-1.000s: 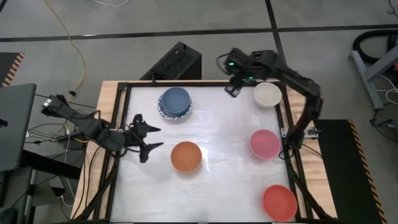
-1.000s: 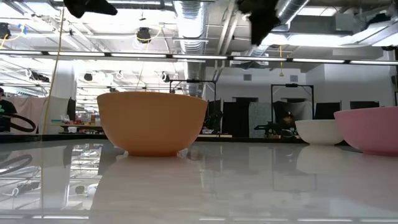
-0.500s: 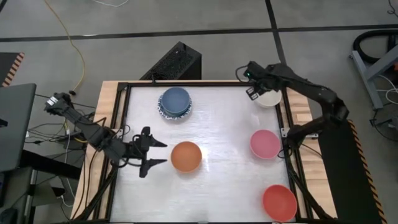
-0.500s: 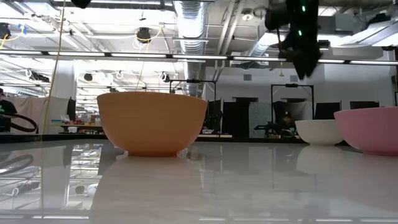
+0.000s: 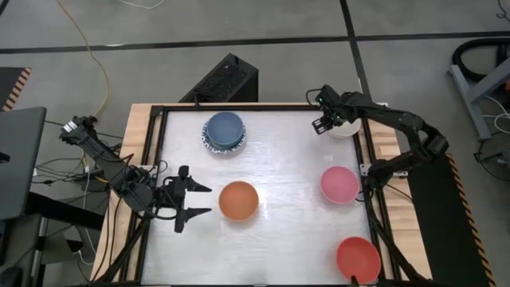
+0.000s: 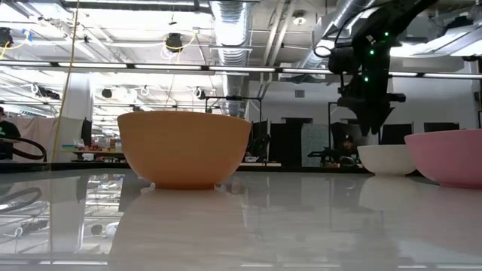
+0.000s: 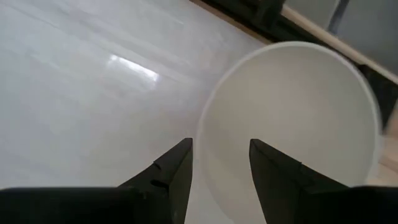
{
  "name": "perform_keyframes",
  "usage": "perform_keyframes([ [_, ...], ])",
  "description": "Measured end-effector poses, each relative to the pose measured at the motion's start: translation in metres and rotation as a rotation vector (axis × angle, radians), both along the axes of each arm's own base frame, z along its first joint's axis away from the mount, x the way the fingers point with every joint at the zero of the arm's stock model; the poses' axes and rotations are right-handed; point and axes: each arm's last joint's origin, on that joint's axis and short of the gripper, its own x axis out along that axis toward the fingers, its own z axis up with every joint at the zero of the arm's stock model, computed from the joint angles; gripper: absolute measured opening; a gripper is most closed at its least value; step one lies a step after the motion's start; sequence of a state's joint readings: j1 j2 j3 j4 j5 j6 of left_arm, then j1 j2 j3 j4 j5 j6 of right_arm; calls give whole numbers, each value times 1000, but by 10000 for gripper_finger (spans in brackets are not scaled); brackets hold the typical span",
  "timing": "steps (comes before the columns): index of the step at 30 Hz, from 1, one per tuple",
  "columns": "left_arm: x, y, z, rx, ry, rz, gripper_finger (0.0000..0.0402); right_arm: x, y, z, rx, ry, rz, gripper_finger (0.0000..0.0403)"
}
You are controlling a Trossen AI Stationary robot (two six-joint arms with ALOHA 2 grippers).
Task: Nest bowls inside each other
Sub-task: Stack the white bowl on the dark blue bowl
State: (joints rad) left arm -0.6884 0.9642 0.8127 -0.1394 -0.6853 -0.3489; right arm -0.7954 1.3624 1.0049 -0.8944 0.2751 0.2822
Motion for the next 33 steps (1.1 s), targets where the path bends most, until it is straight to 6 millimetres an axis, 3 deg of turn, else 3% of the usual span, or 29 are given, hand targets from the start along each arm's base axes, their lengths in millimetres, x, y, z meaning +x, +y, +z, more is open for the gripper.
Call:
perform_keyframes([
  [13, 0, 0, 0, 4, 0, 11, 270, 3, 0, -11, 17, 4, 29, 177],
  [26, 0, 1, 0, -7, 1, 14, 270, 22, -13, -59, 131, 156, 49, 175],
  [29, 0, 1, 0, -6, 1, 14, 270, 24, -14, -64, 144, 172, 50, 155],
  [33, 0, 1, 0, -5, 2, 14, 270, 24, -13, -65, 147, 175, 52, 97],
])
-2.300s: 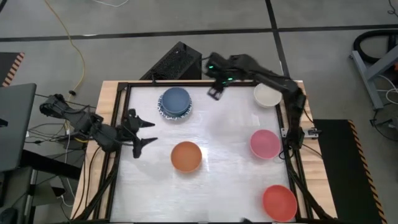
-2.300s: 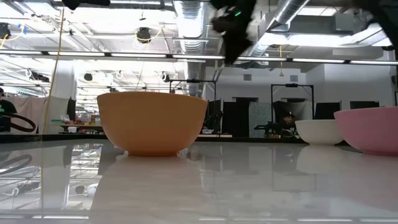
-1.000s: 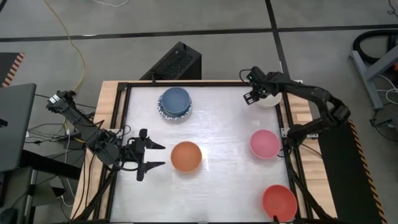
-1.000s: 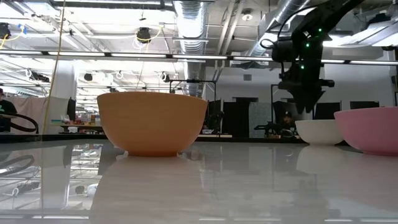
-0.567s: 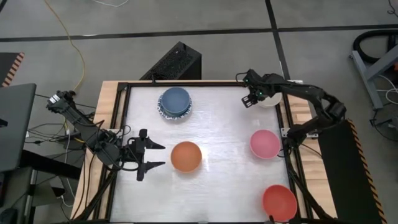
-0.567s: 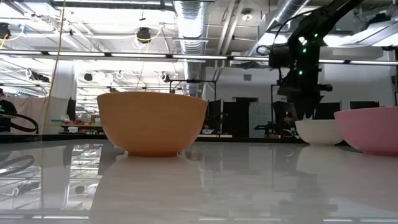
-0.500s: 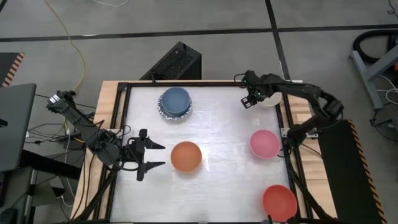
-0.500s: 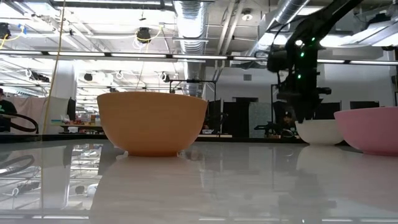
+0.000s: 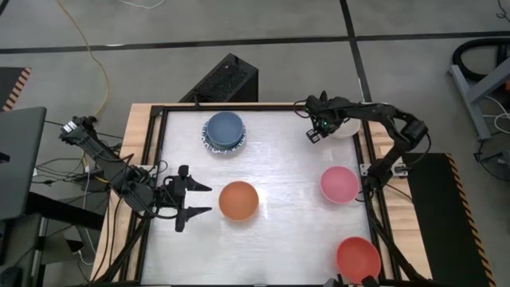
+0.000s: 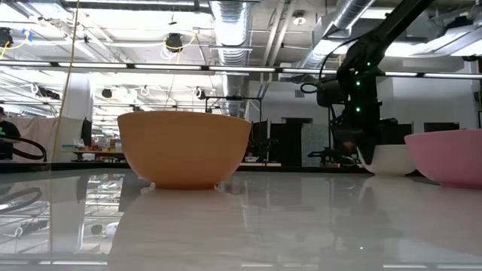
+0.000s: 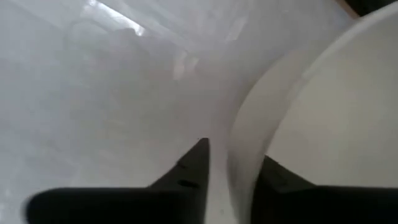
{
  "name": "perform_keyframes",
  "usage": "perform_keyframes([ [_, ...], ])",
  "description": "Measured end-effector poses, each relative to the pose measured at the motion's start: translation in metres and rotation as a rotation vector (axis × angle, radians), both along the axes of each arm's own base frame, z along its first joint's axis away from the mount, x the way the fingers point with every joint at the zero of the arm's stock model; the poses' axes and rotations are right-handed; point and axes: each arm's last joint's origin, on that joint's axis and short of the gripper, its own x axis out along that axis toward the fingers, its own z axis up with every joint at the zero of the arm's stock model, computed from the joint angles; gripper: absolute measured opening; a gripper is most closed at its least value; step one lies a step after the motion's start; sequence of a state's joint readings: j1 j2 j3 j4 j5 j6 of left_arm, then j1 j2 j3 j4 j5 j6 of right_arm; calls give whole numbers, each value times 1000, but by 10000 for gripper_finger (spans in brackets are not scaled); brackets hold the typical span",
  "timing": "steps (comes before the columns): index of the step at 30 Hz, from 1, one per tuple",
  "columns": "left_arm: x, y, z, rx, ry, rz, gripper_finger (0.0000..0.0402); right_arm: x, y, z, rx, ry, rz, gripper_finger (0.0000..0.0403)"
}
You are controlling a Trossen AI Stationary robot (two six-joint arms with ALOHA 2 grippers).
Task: Nest bowls inside each other
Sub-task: Stack the white bowl on the dark blue bowl
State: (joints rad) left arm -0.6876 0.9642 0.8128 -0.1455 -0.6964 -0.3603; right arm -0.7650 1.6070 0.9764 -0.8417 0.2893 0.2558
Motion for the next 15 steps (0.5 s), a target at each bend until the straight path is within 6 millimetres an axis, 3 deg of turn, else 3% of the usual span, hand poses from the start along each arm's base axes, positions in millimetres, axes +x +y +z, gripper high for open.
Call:
perform_keyframes([
  [5, 0, 0, 0, 0, 0, 0, 270, 0, 0, 0, -2, -3, -4, 14],
  [15, 0, 2, 1, 12, -11, 51, 270, 9, -2, 13, 2, -34, 34, 7],
])
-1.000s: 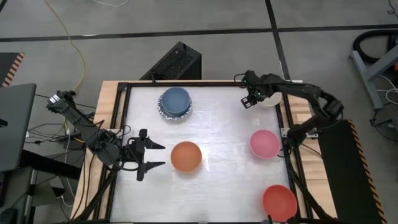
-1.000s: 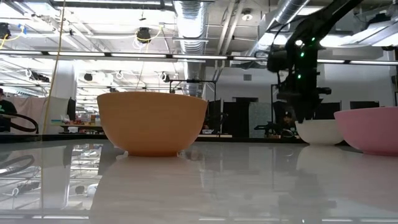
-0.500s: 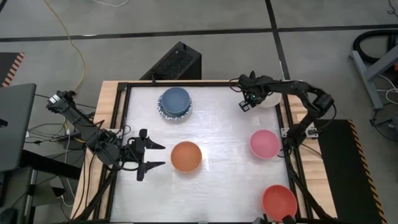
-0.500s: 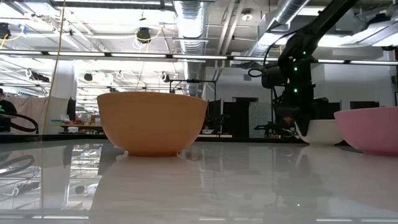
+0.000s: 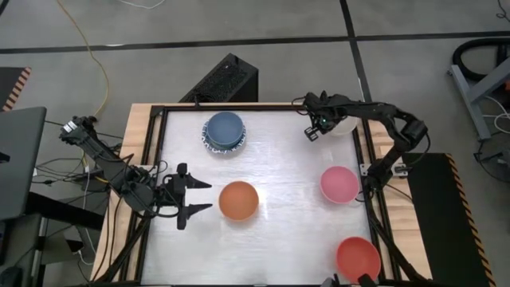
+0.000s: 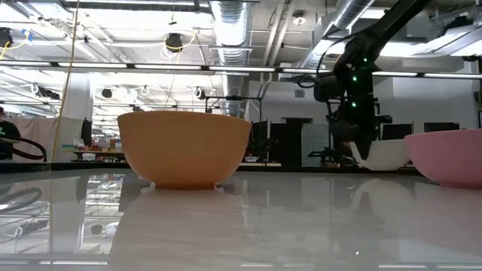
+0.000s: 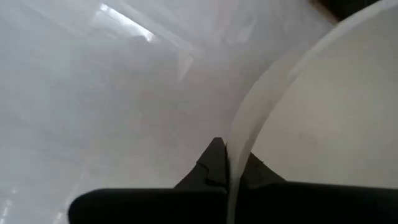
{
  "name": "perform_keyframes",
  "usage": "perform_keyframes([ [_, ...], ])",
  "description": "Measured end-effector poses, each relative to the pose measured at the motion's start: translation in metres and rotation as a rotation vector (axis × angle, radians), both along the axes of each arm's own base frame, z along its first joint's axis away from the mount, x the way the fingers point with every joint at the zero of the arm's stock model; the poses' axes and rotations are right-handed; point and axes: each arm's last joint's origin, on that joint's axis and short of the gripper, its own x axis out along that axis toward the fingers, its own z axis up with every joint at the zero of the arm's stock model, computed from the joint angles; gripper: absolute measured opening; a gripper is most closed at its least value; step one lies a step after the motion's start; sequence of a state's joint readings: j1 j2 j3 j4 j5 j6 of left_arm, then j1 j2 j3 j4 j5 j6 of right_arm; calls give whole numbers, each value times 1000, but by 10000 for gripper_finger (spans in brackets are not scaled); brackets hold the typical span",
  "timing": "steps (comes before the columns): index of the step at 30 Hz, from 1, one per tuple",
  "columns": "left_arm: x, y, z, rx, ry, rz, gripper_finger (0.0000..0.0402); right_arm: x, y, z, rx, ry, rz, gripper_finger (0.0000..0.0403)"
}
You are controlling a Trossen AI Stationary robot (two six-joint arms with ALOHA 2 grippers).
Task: Nest bowls inside each other
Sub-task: Stack the white bowl on the dark blue bowl
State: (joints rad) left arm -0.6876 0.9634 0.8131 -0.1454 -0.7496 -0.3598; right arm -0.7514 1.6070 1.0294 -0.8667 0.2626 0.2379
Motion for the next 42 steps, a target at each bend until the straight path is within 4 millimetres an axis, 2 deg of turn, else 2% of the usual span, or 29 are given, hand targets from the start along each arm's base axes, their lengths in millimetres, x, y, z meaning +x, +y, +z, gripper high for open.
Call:
perform_keyframes([
  [6, -3, 3, 3, 2, -19, 47, 270, 17, -1, 25, -39, -42, 45, 6],
  [19, -22, 22, 16, -6, -72, 157, 270, 55, -1, 74, -186, -223, 124, 6],
  [27, -33, 32, 18, 29, -66, 228, 270, 104, 2, 90, -286, -308, 236, 6],
  [34, -36, 36, 15, 37, -42, 252, 270, 155, 6, 92, -313, -293, 420, 7],
  [42, -37, 37, 11, 35, -15, 252, 270, 200, 13, 105, -393, -285, 640, 5],
])
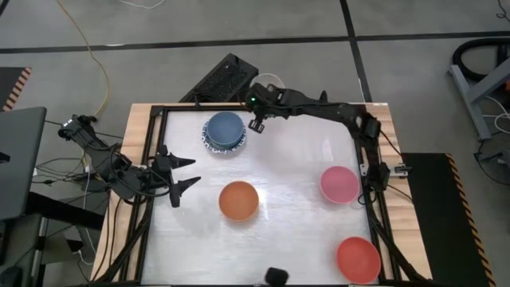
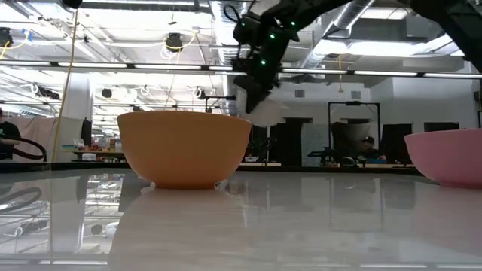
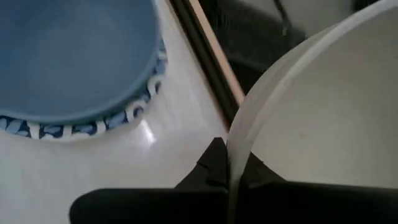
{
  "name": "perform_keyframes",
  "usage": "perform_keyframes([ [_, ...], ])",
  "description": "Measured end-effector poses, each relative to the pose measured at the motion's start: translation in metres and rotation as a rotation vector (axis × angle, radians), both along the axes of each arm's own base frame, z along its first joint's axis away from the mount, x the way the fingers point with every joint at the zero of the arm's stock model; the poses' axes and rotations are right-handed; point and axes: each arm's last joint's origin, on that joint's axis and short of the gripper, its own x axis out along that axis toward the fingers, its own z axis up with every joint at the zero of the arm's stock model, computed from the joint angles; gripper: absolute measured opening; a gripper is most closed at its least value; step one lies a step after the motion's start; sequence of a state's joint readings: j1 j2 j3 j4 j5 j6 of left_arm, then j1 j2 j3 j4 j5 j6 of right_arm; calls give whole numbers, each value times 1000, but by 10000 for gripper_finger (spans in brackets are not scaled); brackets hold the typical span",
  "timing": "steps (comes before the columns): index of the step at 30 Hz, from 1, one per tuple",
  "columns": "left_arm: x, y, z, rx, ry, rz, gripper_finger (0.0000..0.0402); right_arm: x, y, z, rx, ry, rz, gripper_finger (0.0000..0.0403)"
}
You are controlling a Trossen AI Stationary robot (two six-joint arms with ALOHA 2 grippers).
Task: Nest bowls inside each other
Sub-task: Stack the white bowl on the dark blue bowl
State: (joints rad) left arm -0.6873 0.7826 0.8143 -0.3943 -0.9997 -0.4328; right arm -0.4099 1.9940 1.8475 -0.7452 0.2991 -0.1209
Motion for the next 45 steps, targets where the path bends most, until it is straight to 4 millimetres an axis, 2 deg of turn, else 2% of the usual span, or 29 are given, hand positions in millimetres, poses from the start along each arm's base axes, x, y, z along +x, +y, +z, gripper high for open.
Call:
perform_keyframes([
  [5, 0, 0, 0, -6, 4, -14, 270, 21, 16, 10, -101, 34, 174, 5],
  [12, 0, -1, -1, -13, 6, -21, 270, 38, 43, 17, -234, 39, 494, 5],
  [17, 0, -1, -1, -12, 8, -21, 270, 45, 62, 18, -279, 42, 748, 5],
  [22, 0, 0, -2, -25, 11, -18, 270, 47, 72, 17, -285, 45, 906, 5],
  [29, 0, 0, -2, -29, 8, -17, 270, 38, 64, 10, -216, 113, 926, 5],
  [35, 0, 0, -2, -29, 7, -16, 270, 41, 59, 14, -244, 53, 960, 5],
  [38, 0, 0, -2, -26, 6, -9, 270, 50, 55, 7, -232, -7, 966, 5],
  [40, 0, 0, -2, -23, 6, -2, 270, 55, 51, -8, -211, 20, 949, 5],
  [45, 0, 0, -2, -20, 6, -1, 270, 59, 44, -23, -198, 58, 921, 5],
])
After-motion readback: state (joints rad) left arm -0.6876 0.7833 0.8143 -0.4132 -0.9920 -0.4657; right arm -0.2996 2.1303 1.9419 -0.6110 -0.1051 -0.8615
